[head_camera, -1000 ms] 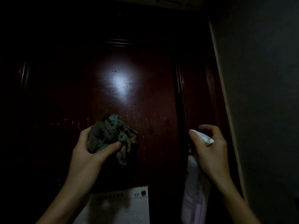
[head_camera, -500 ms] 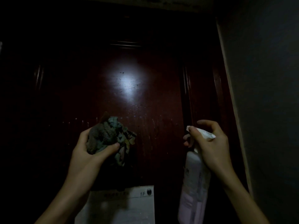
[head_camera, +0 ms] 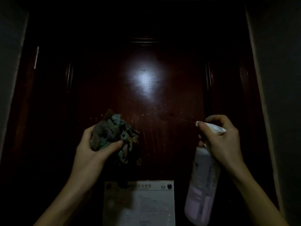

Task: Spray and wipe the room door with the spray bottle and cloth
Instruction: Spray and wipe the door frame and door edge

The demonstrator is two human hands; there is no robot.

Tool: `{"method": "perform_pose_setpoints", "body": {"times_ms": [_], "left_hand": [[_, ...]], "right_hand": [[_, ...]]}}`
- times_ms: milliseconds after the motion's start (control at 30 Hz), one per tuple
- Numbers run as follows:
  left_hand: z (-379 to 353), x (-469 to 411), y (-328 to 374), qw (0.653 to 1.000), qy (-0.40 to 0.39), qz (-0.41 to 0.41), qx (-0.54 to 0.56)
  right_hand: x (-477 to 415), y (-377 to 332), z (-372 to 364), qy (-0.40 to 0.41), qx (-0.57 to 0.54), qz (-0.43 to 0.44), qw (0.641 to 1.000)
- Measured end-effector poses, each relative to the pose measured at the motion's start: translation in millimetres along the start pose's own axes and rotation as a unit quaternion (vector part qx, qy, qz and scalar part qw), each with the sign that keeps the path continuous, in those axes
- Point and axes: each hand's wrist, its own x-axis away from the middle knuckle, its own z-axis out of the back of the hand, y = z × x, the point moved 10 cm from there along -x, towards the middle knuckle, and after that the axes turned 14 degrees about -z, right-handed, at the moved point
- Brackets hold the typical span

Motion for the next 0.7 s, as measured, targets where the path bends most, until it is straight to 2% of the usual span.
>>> {"method": "perform_pose_setpoints", "body": {"times_ms": [333,700], "left_hand": [[33.5,-8.0,8.6,1.000,0.000,0.008,-0.029],[50.9,-31.8,-17.0,0.999,-0.018,0.025,0.035]], "right_hand": [[2.3,0.3,-24.1,-0.009,-0.011,-0.020,1.000],[12.7,-3.7,-45.6,0.016,0.006,-0.030,0.999]]}}
